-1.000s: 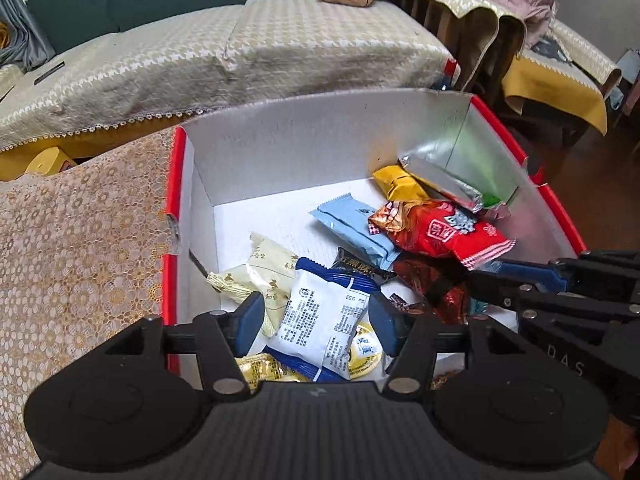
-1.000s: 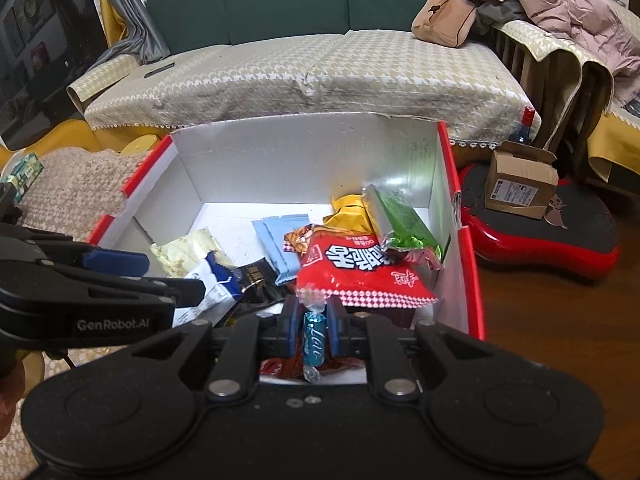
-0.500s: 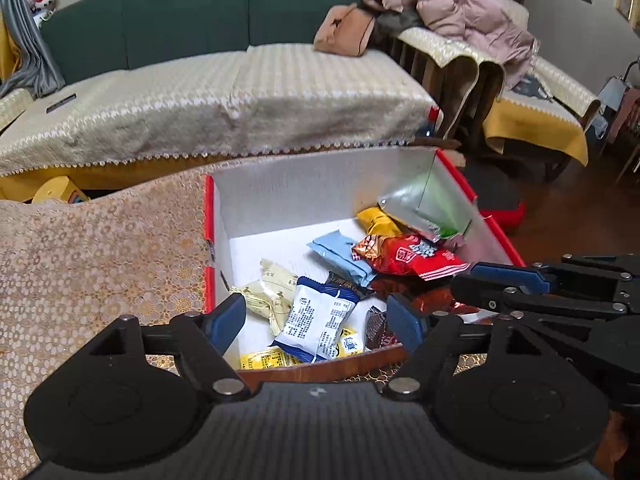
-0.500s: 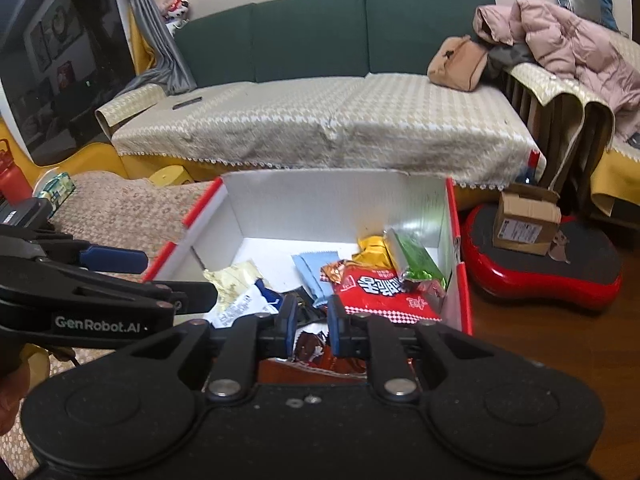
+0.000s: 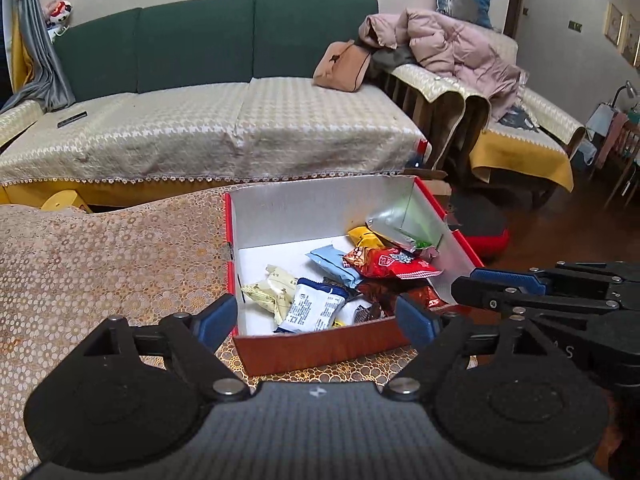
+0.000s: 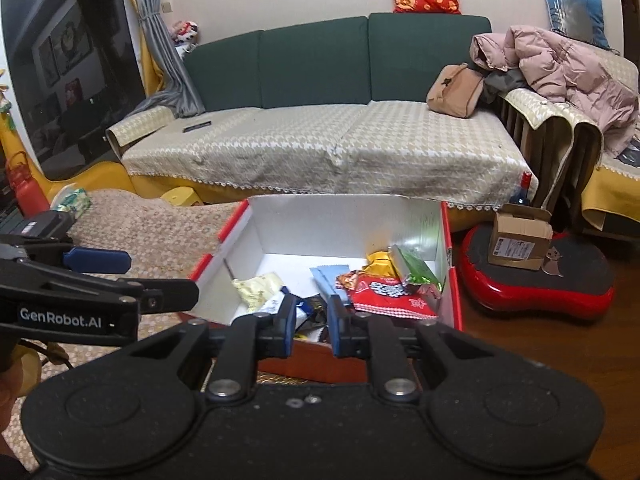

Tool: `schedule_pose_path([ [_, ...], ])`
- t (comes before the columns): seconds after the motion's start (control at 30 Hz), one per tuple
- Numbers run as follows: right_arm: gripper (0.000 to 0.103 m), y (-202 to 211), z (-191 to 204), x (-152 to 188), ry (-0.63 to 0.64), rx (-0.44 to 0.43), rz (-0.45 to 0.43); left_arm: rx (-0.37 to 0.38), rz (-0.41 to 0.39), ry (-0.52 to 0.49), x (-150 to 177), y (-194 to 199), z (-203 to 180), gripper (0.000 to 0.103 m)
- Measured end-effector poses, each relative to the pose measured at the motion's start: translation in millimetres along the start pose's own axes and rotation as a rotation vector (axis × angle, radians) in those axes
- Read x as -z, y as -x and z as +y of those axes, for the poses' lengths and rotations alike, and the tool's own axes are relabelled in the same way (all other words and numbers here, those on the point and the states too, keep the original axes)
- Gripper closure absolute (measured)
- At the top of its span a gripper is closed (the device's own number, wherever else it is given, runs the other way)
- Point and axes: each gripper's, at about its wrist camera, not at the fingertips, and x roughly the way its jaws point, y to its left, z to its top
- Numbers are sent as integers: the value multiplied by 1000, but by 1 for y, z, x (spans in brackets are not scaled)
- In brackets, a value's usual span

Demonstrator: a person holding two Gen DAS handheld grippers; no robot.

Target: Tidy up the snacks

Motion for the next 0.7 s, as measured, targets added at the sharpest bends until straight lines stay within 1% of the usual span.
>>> schedule_pose_path([
  [0.13,89,10,6,5,4,-19,-9,3,-11,12,10,13,2,13],
  [0.23,89,16,11,9,4,-37,-10,-1,-21,18,18,21,4,4],
  [0.4,88,23,16,15,-14,-58,-11,-7,-34,28,28,31,8,4],
  [0.63,88,29,18,20,-56,-65,-19,-11,-49,37,38,42,10,4],
  [0.7,88,31,17,22,-76,-86,-21,-11,-55,40,41,44,11,3],
])
